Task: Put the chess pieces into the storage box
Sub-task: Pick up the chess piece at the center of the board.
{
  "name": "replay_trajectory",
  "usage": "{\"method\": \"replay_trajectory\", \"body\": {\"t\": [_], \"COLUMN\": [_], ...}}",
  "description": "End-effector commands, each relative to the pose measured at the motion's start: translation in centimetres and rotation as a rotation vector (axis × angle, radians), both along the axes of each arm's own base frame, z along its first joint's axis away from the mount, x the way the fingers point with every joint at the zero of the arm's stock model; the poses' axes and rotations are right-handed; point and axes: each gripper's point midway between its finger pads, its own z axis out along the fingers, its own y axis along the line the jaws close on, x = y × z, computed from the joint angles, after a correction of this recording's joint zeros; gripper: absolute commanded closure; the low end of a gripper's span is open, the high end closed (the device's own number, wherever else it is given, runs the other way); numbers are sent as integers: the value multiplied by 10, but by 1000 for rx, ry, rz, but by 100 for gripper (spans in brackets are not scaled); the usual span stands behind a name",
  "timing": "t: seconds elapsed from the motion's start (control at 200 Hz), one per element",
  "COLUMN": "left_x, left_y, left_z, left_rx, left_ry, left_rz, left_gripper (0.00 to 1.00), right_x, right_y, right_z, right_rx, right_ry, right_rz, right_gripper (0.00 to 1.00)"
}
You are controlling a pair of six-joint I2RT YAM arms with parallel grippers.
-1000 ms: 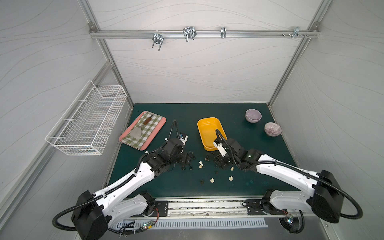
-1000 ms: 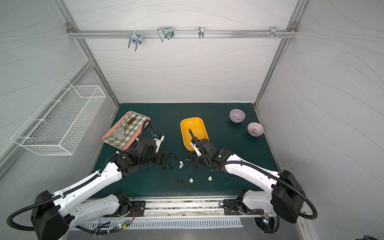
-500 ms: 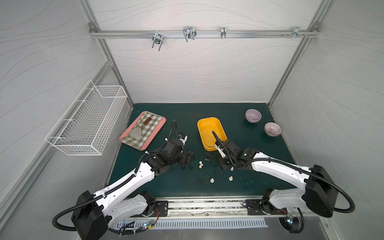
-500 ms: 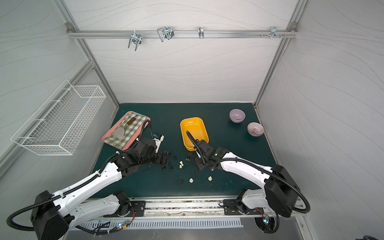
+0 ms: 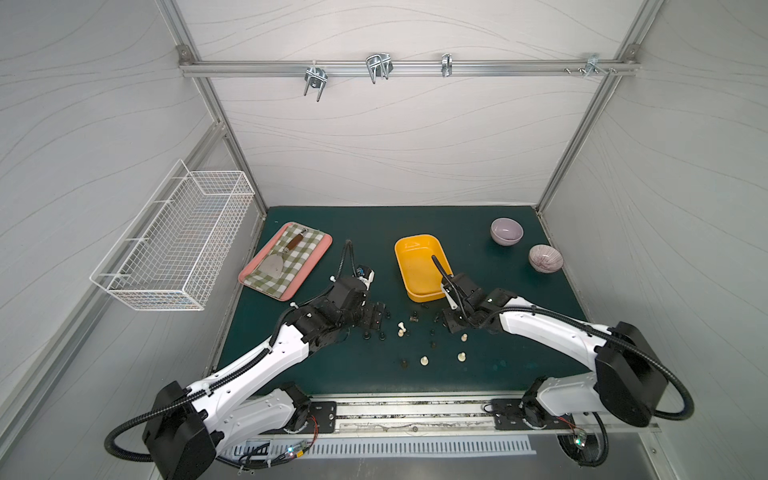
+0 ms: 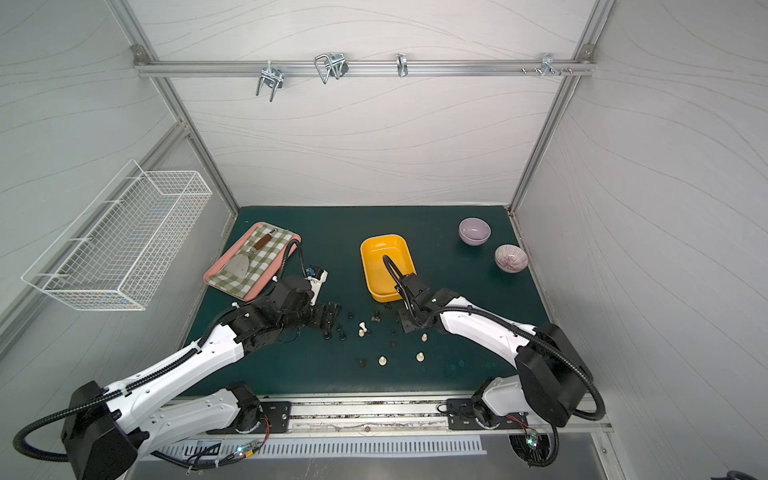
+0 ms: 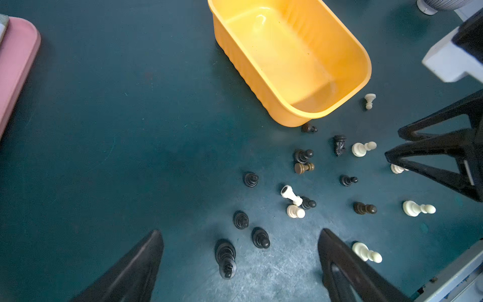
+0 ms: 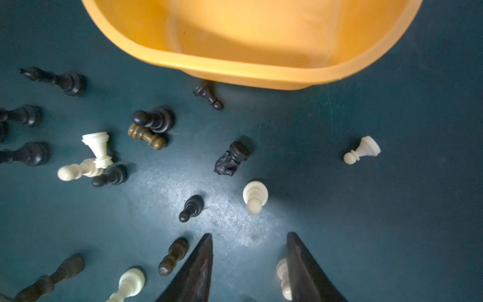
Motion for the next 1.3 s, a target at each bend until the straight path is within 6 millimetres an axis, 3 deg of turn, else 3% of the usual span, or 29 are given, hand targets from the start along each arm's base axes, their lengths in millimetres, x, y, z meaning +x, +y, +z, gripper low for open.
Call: {"method": "replay_trajectory", "body": {"t": [0.0,0.535,1.295], "left_x": [0,0,1], "left_y": [-3,-5,-6], "left_z": [3,-1,-5], "left_rx": [-13,-16,-18], "left_ry": [2,16,18], "left_rz": [2,2,9], "left_gripper": [7,7,7], "right_x": [2,7,18], "right_y": [2,7,9], "right_z": [-7,-28,-35], "right_rx": [3,-13,-2], "right_ry": [25,66,58], "right_rz": [-17,-23,-31], "right_gripper": [53,58,67]}}
